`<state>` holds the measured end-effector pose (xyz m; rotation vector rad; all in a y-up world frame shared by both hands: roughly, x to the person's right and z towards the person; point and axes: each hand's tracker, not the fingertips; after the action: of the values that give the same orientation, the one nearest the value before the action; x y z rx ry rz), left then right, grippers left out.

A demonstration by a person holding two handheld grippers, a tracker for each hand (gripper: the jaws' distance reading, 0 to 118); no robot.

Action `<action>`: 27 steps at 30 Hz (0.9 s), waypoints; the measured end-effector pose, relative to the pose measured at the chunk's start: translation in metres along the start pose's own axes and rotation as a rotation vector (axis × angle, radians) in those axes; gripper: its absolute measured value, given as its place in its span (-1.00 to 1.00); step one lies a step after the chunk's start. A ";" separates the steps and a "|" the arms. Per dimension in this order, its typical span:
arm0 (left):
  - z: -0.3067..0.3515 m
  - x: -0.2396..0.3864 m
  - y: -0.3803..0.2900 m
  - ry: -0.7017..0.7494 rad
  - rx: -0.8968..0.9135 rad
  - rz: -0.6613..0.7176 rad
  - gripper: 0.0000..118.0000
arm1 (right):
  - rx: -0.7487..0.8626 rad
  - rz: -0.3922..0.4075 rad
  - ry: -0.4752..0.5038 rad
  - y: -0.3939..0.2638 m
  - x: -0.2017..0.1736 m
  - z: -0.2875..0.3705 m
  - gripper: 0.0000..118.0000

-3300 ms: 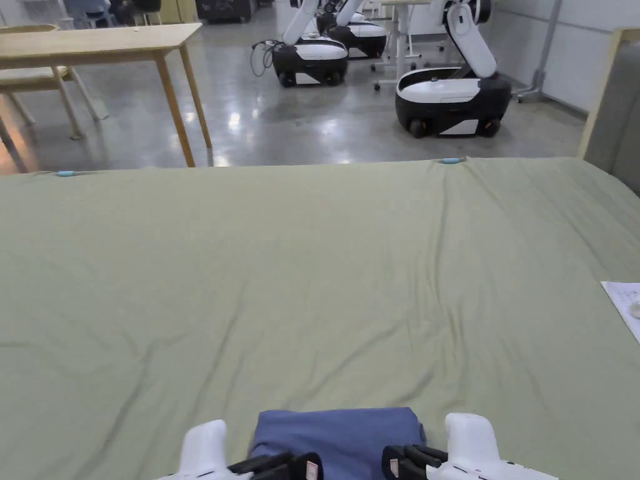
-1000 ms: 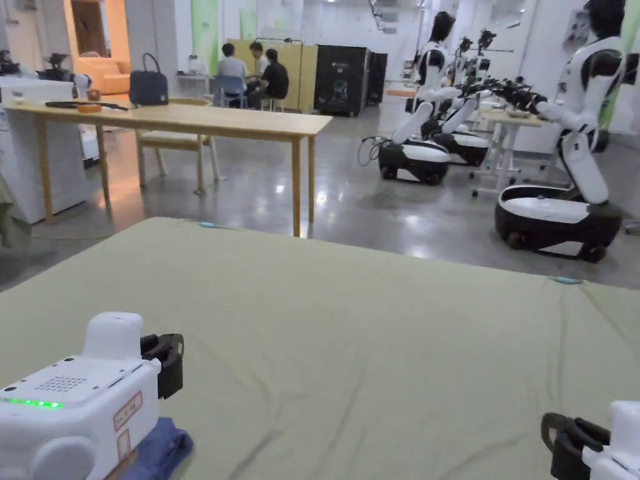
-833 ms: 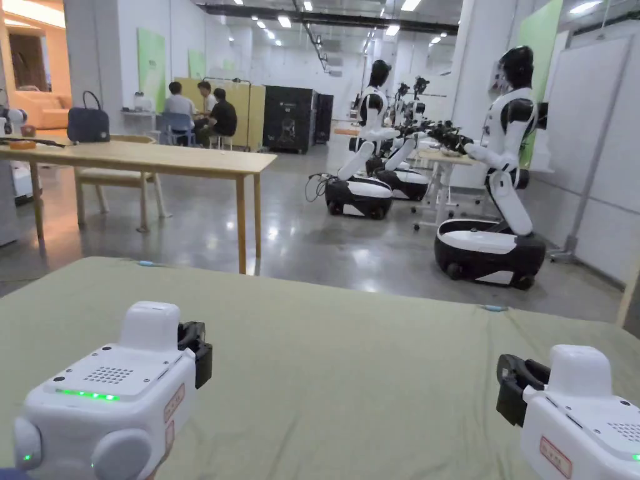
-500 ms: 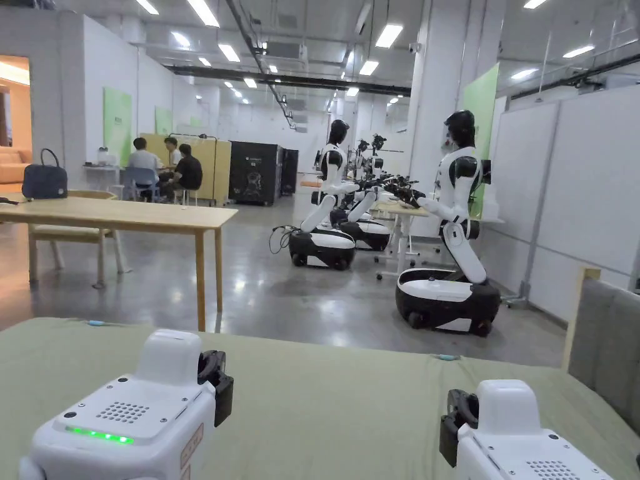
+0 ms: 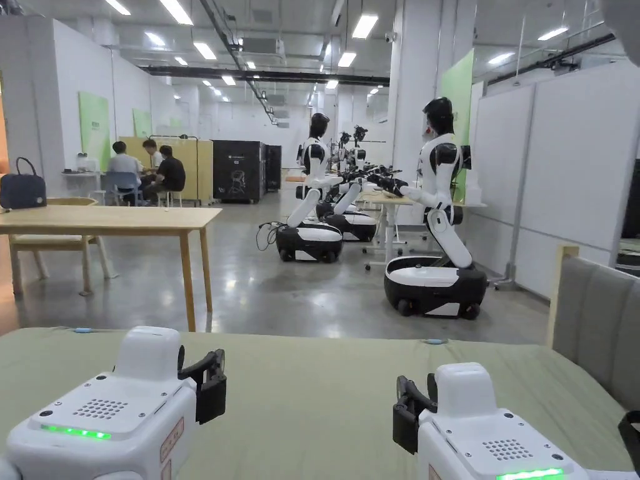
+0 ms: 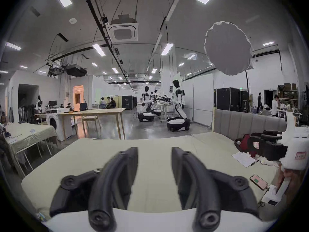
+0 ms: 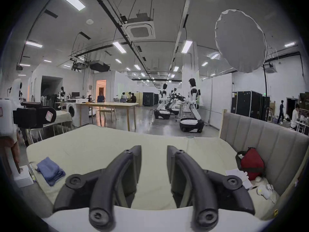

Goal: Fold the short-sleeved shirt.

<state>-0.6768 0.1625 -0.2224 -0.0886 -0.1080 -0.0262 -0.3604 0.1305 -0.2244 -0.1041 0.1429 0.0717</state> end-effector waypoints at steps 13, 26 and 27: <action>0.004 0.012 0.008 -0.019 0.036 -0.032 1.00 | 0.005 0.036 -0.053 0.007 -0.004 0.000 1.00; 0.005 0.011 0.001 -0.019 0.014 -0.023 1.00 | -0.074 -0.187 -0.039 0.024 -0.007 0.000 1.00; 0.005 0.011 0.001 -0.018 0.015 -0.022 1.00 | -0.078 -0.202 -0.040 0.025 -0.007 0.001 1.00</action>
<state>-0.6662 0.1640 -0.2161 -0.0726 -0.1269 -0.0470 -0.3692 0.1547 -0.2252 -0.1942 0.0889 -0.1223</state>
